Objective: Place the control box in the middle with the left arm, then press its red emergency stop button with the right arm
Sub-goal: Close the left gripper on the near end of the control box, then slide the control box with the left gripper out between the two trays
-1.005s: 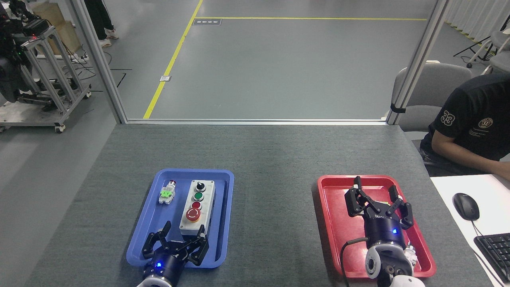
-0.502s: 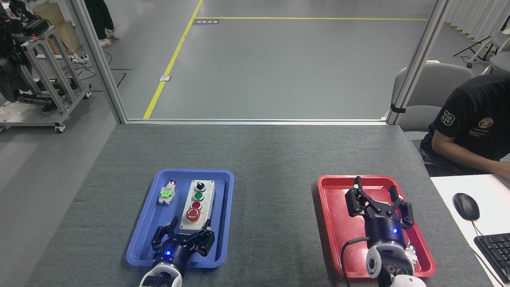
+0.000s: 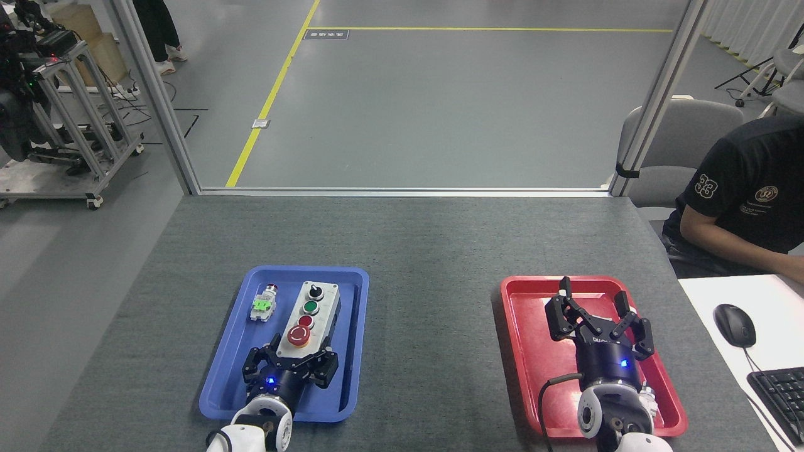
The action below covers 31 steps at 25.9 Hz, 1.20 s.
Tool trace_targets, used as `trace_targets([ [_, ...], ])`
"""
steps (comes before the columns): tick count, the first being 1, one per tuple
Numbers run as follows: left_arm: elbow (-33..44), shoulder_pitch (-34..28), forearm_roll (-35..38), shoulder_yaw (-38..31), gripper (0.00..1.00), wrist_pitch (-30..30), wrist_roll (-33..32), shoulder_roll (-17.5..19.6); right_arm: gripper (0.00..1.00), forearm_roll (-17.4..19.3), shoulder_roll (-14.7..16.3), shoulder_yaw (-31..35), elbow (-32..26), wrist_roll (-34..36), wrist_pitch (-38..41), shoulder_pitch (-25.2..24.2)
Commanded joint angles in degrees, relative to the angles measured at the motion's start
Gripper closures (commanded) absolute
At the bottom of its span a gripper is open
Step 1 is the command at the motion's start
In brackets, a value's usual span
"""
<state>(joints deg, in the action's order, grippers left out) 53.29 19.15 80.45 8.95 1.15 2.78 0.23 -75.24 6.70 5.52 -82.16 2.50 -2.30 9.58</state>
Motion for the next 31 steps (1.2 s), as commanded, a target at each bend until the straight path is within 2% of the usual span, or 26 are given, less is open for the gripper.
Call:
trace_targets([
  [1,-3.28,1.85,0.06,0.10,0.02,0.08,0.04,-0.31,0.00,0.00,0.24,0.01,-0.01,0.14,0.01,0.00],
  [2,-3.71,2.11,0.15,0.10,0.08,-0.01,0.04,-0.31,0.00,0.00,0.42,0.01,-0.01,0.14,0.01,0.00],
  [5,-4.07,2.64,0.15,1.07,0.34,-0.10,-0.05,-0.05,0.00,0.00,0.33,0.01,0.07,0.14,0.01,0.00],
  [6,-3.98,2.73,0.15,1.16,0.48,-0.10,-0.23,0.04,0.00,0.00,0.33,0.01,0.07,0.14,0.01,0.00],
  [7,-3.98,2.73,0.15,1.25,0.67,-0.10,-0.23,0.13,0.00,0.00,0.42,0.01,0.07,0.14,0.01,0.00],
  [8,-3.89,2.73,0.15,1.25,0.96,-0.36,-0.23,0.21,0.00,0.00,0.42,0.01,-0.01,0.14,0.01,0.00],
  [9,-3.80,2.73,0.06,1.25,1.00,-0.54,-0.14,0.21,0.00,0.00,0.42,0.01,0.07,0.14,0.01,0.00],
  [12,-2.66,2.91,-0.21,1.16,1.00,-0.54,-0.14,0.39,0.00,0.00,0.42,0.01,-0.01,0.14,0.10,0.00],
  [17,6.74,2.64,-2.14,0.72,1.00,-1.24,0.39,0.83,0.00,0.00,0.42,0.01,0.07,0.13,0.01,0.00],
  [21,10.52,2.29,-1.79,1.69,1.00,-1.33,0.39,-0.31,0.00,0.00,0.42,0.01,0.16,0.14,0.01,0.09],
  [26,8.50,2.64,-1.17,9.16,1.00,1.48,0.21,-7.52,0.00,0.09,0.86,0.19,0.16,0.13,0.10,0.09],
  [31,3.58,4.49,-2.32,23.13,1.00,10.89,0.56,-8.40,0.00,0.00,0.95,0.19,0.16,0.14,0.01,0.00],
])
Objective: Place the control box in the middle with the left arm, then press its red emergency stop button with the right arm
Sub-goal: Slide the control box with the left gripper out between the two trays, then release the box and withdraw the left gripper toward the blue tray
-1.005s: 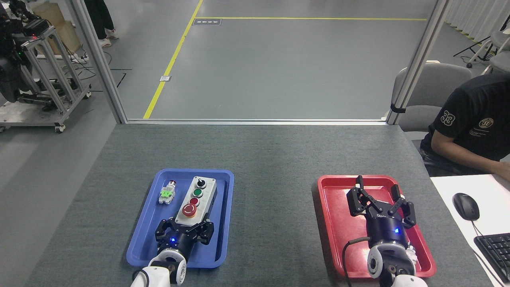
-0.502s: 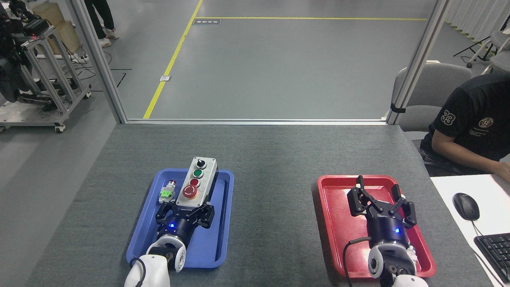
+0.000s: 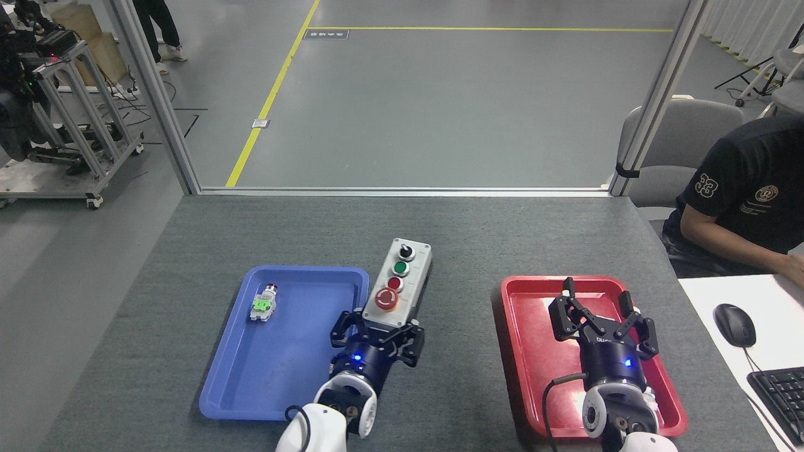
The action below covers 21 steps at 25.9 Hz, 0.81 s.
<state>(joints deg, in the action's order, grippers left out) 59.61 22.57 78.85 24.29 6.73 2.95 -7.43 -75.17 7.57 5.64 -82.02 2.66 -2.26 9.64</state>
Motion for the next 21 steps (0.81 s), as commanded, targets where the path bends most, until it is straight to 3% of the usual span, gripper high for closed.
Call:
trace_targets([
  [1,-3.71,1.25,-0.89,10.07,1.00,6.72,0.39,-0.75,0.00,-0.06,0.07,0.08,0.01,0.06,-0.12,-0.06],
  [12,-8.72,1.96,-2.47,20.26,0.97,6.45,-0.31,-0.75,0.02,-0.15,0.86,1.75,0.01,0.68,-0.82,-0.07],
  [14,-8.89,2.04,-2.38,21.06,0.84,6.63,-0.13,-0.75,0.04,-0.06,0.77,1.83,0.01,0.68,-0.82,-0.06],
  [15,-8.81,2.04,-2.38,21.06,0.72,6.63,-0.05,-0.75,0.08,-0.06,0.77,1.83,0.28,0.68,-0.82,0.02],
  [17,-8.72,2.04,-2.29,21.14,0.31,6.89,-0.05,-0.75,0.17,0.38,0.86,2.54,0.80,0.76,-0.64,0.29],
  [20,-8.28,1.96,-2.47,21.06,0.03,6.89,0.13,-0.66,0.29,0.47,0.86,3.59,1.07,0.76,0.06,0.37],
  [21,-8.02,1.78,-2.47,20.88,0.02,6.89,0.13,-0.66,0.41,0.47,0.95,3.59,1.07,0.76,0.41,0.46],
])
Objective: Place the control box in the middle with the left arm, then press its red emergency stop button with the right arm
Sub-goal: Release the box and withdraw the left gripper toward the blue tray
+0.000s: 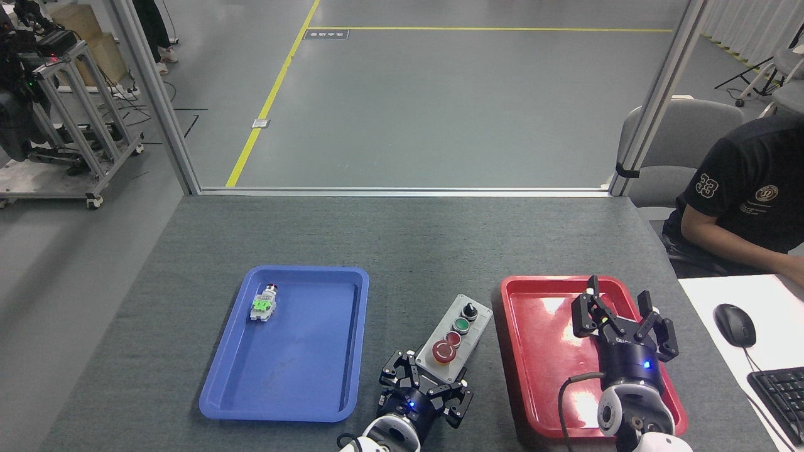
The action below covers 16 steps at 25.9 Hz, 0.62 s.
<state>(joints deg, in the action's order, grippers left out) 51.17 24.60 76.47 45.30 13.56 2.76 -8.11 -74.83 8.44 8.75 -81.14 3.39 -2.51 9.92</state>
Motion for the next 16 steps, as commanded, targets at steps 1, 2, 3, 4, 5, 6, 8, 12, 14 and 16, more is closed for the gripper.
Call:
trace_targets([
  [1,0.86,-0.51,0.00,-0.22,0.02,-0.12,0.49,0.03,0.58,0.57,0.08,0.47,0.20,0.04,1.72,0.27],
  [2,1.82,-0.95,0.00,-0.22,0.02,-0.20,0.58,0.12,0.74,1.18,0.08,0.47,0.37,-0.05,3.39,0.36],
  [3,3.14,-1.22,0.17,-0.22,0.01,-0.64,0.66,0.47,0.83,1.80,-0.01,0.56,0.90,-0.05,5.15,0.71],
  [4,5.25,-2.18,0.17,-0.22,0.01,-0.82,0.66,1.70,0.89,2.41,0.08,0.56,1.69,-0.05,6.90,1.41],
  [5,8.41,-3.50,0.09,-0.30,0.01,-0.91,0.66,3.80,0.96,3.03,0.08,0.39,2.57,-0.05,8.57,1.94],
  [6,12.28,-4.82,0.09,-0.30,0.01,-1.08,0.66,6.79,1.00,3.03,0.08,0.21,3.45,-0.13,10.33,2.47],
  [8,21.24,-8.07,-0.27,-0.83,0.01,-1.87,0.58,12.94,1.00,2.59,0.08,0.03,5.12,-0.22,14.02,3.96],
  [12,35.93,-16.16,-1.67,-9.62,0.01,-6.01,0.66,21.91,1.00,1.71,-0.01,-4.54,6.35,-0.40,16.31,4.76],
  [14,39.18,-18.88,-3.25,-17.09,0.01,-11.36,0.66,22.26,1.00,0.48,0.08,-9.89,6.97,-0.31,15.96,4.93],
  [16,39.53,-19.41,-5.45,-25.26,0.01,-16.29,0.66,21.56,1.00,-2.07,-0.27,-13.15,7.76,-0.31,15.52,4.84],
])
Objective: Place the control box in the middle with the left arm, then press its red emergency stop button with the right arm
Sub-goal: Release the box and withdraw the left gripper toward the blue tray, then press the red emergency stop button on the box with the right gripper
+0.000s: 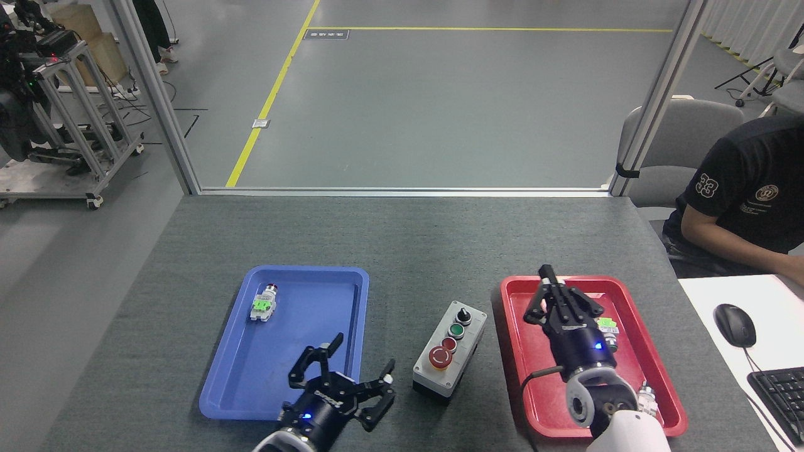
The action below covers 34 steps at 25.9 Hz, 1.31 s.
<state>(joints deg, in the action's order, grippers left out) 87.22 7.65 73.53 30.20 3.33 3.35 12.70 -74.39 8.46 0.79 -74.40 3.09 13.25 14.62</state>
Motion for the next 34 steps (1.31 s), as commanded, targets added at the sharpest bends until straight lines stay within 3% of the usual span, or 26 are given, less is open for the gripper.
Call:
trace_targets([
  [1,3.13,-2.21,-3.84,-13.50,0.01,-7.81,0.07,0.14,1.00,-4.45,-0.38,-6.33,1.18,-0.11,-0.42,0.06],
  [4,0.49,-1.06,-7.00,-19.74,0.01,-10.45,0.07,-1.45,1.00,-8.23,-0.99,-11.07,3.03,-0.19,-0.59,-0.12],
  [11,-5.92,3.95,-7.09,-25.11,0.01,-10.01,0.16,-1.36,1.00,-10.43,-2.75,-14.94,8.83,-0.02,-1.21,0.23],
  [14,-6.89,4.39,-7.00,-25.37,0.01,-9.93,0.51,-1.27,1.00,-10.60,-3.98,-15.03,10.15,-0.02,-1.12,0.23],
  [20,-9.00,4.83,-6.83,-25.55,0.01,-9.75,0.78,-0.83,1.00,-14.73,-6.18,-15.12,16.39,0.07,-1.03,3.05],
  [30,-8.56,4.12,-7.09,-27.74,0.01,-10.28,1.48,-1.45,1.00,-15.44,-6.35,-17.84,19.64,0.07,-1.30,5.59],
  [34,-8.56,4.12,-7.09,-27.66,0.01,-10.28,1.22,-1.45,1.00,-18.34,-6.26,-18.46,22.36,0.16,-1.30,5.42],
])
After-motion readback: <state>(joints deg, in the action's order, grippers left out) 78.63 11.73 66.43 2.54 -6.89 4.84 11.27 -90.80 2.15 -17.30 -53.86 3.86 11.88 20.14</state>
